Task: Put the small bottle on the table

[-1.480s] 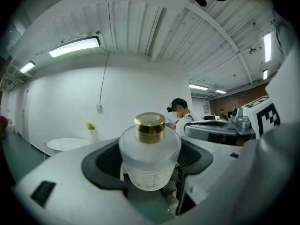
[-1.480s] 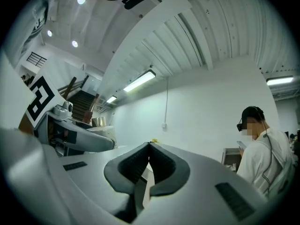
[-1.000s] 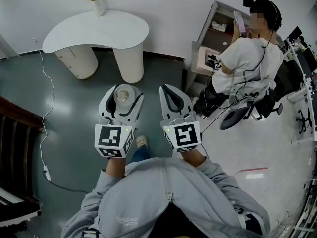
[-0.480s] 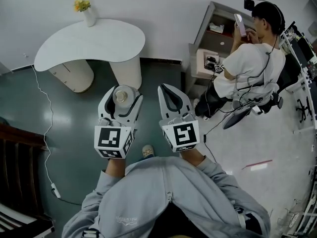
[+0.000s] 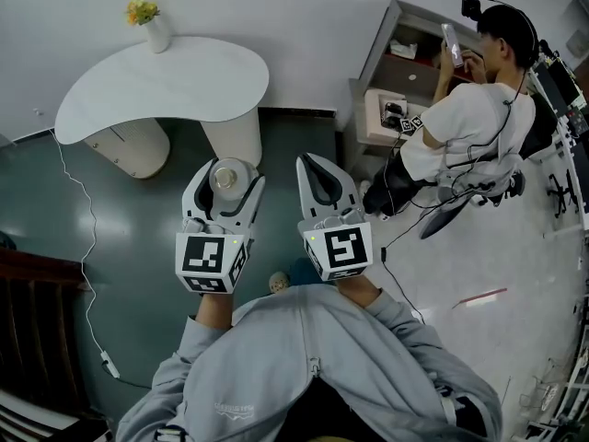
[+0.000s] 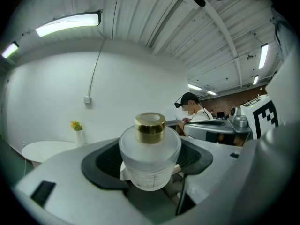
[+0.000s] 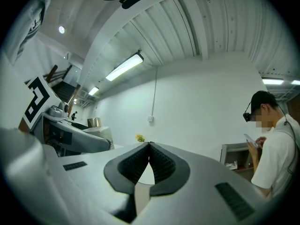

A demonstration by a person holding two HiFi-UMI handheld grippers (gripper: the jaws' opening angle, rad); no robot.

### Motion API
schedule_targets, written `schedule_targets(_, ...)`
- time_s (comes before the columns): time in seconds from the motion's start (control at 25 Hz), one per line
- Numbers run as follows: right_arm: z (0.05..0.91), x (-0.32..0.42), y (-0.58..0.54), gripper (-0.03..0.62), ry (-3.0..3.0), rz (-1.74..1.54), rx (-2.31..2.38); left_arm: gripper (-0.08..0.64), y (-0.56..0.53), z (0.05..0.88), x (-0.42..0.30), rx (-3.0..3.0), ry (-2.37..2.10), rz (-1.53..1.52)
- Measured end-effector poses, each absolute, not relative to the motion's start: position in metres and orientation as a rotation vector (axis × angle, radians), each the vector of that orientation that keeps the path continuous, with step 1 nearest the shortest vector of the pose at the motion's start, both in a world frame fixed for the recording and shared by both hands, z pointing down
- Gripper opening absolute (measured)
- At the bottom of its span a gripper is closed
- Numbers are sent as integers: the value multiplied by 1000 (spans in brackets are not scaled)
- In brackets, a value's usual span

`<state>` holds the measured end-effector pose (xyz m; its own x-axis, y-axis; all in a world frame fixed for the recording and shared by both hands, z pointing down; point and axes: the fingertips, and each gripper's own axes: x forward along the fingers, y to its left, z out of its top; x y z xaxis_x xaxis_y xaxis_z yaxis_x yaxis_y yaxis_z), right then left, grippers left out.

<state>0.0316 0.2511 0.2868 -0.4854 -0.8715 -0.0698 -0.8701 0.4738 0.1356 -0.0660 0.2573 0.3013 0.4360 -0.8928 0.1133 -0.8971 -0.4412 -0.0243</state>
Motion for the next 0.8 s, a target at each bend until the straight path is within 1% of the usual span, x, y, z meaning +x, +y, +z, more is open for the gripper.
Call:
schedule_targets(0.4,291,19,217,26,-2723,-243,1533,331,227,308,-74,2596,-1666,154)
schedule_targets(0.8,295,12,139,26,-2752,-247,1457,331,157,310,-82,2546,-1722,134)
